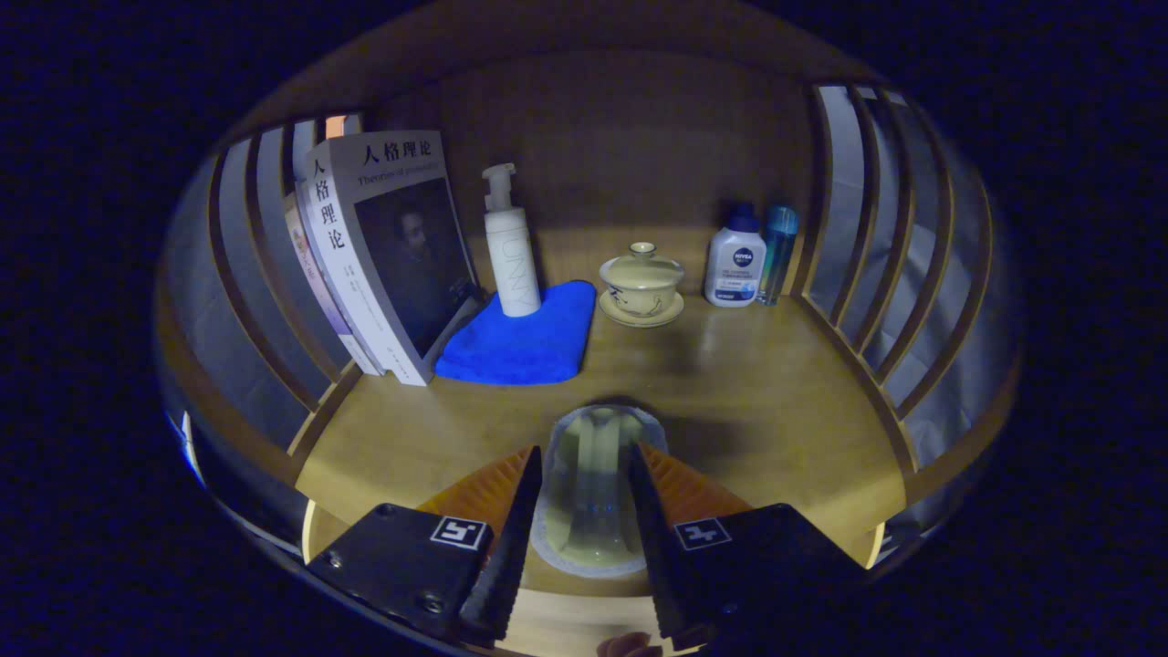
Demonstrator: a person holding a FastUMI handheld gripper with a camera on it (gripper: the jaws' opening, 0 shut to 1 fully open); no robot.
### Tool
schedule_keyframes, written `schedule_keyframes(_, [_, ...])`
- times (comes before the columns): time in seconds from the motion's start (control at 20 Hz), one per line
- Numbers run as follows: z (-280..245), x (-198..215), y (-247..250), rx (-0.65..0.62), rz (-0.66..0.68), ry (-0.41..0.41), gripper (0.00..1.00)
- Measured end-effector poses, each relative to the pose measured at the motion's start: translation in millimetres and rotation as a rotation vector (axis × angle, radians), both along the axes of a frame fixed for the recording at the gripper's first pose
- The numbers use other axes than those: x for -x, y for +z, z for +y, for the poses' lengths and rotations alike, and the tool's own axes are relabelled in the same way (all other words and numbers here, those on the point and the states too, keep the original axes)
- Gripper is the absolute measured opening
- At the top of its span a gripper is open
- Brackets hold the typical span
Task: Pull open the drawer, take out the items inside it, and place them on the countertop above the cabinet.
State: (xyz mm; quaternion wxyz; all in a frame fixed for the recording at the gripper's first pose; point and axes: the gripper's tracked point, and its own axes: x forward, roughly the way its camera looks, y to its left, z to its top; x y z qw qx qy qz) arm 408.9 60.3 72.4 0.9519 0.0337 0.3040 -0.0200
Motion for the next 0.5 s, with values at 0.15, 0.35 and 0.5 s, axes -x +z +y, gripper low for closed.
schedule_keyframes(0.15, [-1.7,7.3,1.9,0.010,-0.031,0.002,0.61])
schedule_keyframes(0.35, [-0.1,32.4,10.8,0.057,-0.087,0.028,0.61])
schedule_keyframes(0.5, [7.4,64.5,16.2,0.099,-0.158,0.064,0.61])
